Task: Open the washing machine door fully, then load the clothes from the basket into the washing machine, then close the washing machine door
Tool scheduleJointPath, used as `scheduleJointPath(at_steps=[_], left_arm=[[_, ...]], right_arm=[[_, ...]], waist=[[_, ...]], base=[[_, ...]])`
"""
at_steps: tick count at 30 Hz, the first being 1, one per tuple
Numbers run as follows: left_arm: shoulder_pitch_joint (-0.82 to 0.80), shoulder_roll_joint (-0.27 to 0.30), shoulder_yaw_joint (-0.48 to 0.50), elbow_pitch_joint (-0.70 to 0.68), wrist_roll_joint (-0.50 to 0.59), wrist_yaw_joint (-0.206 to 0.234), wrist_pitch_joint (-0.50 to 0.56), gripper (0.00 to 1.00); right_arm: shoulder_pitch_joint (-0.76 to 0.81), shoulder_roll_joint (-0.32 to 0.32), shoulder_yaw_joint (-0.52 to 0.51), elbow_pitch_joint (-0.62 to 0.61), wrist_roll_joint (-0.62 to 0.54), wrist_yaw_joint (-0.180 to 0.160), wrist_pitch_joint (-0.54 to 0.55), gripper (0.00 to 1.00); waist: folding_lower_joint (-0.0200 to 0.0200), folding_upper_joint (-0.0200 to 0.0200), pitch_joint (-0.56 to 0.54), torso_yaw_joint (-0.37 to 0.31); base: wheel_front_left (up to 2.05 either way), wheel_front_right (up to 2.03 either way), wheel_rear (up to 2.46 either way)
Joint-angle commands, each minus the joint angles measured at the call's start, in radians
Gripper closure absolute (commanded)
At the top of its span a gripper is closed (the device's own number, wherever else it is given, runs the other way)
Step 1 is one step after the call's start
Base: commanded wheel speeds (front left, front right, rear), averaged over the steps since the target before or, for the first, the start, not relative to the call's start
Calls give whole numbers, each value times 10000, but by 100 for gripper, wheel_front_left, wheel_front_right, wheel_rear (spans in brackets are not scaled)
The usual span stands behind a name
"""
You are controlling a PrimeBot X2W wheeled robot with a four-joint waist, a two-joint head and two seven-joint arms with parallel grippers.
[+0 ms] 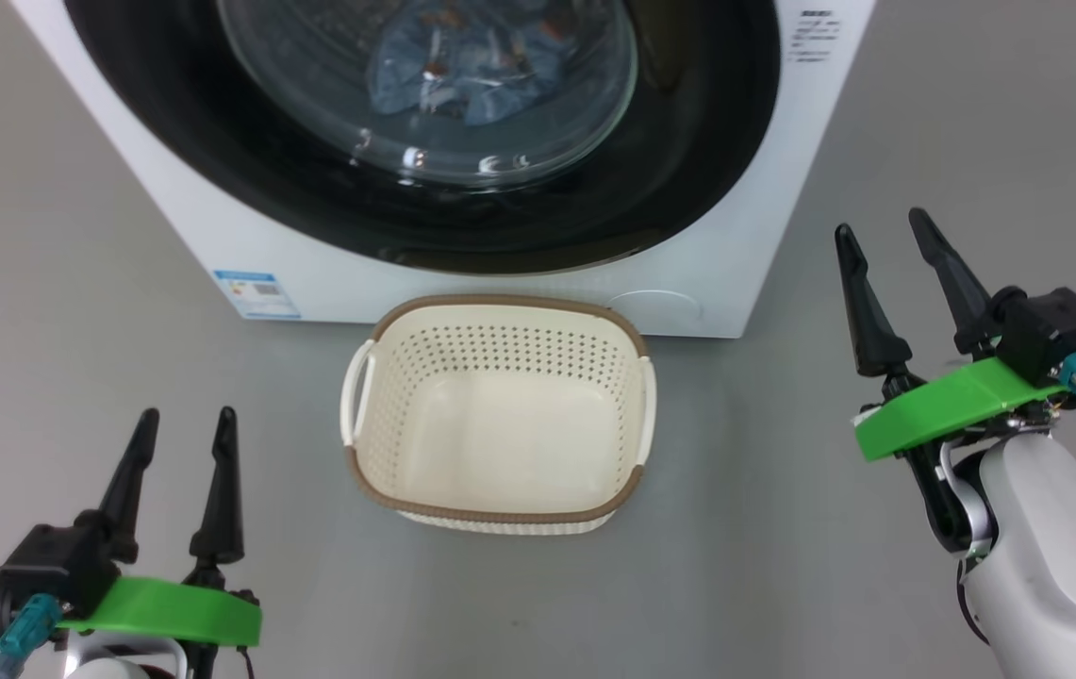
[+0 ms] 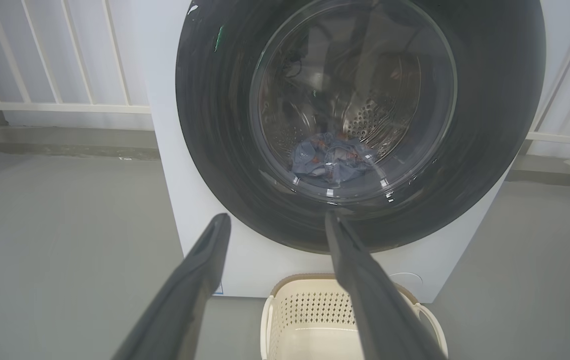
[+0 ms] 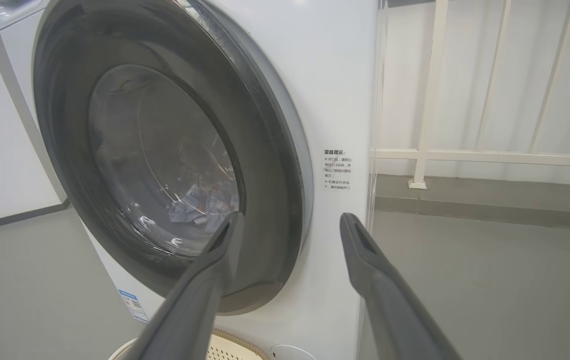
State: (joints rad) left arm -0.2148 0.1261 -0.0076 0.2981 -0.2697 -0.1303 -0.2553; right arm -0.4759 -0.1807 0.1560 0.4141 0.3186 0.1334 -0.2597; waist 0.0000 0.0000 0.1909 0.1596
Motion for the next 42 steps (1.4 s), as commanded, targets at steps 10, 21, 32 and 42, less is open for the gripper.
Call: scheduleJointPath(at_steps=[10, 21, 32, 42], left_arm=[[121, 482, 395, -55, 21, -4, -65, 0], [394, 662, 588, 143, -10, -4, -65, 0], [632, 759, 654, 264, 103, -4, -65, 0], [740, 793, 645, 281, 156, -4, -65, 0]], right_arm=[[728, 43, -82, -452, 21, -27, -21, 0], [1525, 47, -325, -511, 19, -27, -21, 0], [2129, 108, -440, -592, 16, -27, -21, 0], [2240, 172, -437, -629, 11, -27, -21, 0]], waist=[[0, 0, -355, -706], [0, 0, -675, -1202], [0, 0, -927, -1499], [0, 0, -1013, -1589]], base=[[0, 0, 0], [0, 0, 0], [0, 0, 0], [0, 0, 0]])
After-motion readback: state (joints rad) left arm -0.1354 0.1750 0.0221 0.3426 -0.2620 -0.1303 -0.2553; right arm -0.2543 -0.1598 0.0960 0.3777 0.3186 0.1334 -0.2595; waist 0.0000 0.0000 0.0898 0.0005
